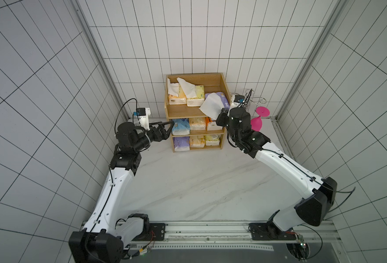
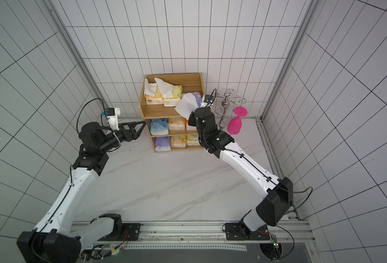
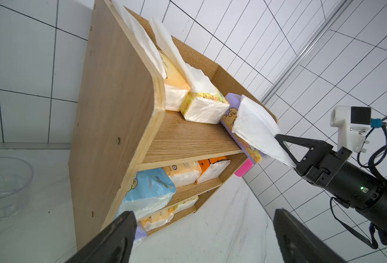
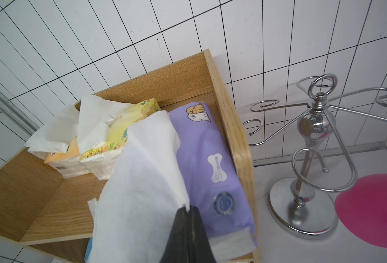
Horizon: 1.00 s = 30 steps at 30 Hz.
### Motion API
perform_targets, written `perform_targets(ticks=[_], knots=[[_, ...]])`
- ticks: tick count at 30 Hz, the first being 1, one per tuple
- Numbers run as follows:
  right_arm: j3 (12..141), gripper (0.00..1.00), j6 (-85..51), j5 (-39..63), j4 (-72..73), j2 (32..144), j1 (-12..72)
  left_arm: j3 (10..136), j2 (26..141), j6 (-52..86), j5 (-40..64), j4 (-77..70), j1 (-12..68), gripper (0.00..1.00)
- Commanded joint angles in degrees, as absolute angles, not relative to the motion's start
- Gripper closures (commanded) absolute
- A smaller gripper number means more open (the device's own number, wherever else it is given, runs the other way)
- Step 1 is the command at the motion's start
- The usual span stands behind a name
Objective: Remove the tissue boxes from the shelf
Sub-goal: Pick up a box of tissues from the shelf.
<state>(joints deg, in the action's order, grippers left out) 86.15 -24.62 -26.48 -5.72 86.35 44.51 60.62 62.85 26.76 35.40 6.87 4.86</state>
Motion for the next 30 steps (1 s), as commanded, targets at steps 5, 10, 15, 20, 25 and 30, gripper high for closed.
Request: perform_targets(ticks=[5,10,15,20,25,30], knots=[[77.4,1.00,-23.6,-22.0,-4.4,78.6,45.0,58.5,57.5,33.3,33.3,8.4,11.7,0.02],[74.0,1.00,-22.4,-19.2,-4.2,75.0,45.1,52.5,54.2,41.8,32.2,-2.0,16.6,0.02],[73.3,1.00,-21.9,-16.9,-5.1,73.4,45.2,53.2,56.5,41.8,29.7,-3.6,22.9,0.02],[70.2,1.00,-22.3,-13.8,-5.7,70.2,45.7,53.4,59.4,41.8,26.7,-5.8,28.9,0.02],[66.7,1.00,-22.6,-11.8,-6.5,66.9,46.6,52.4,61.8,41.8,23.9,-8.8,33.3,0.02],[63.1,1.00,-23.1,-10.0,-7.1,64.0,48.3,50.9,63.6,42.2,21.2,-11.4,36.4,0.02]])
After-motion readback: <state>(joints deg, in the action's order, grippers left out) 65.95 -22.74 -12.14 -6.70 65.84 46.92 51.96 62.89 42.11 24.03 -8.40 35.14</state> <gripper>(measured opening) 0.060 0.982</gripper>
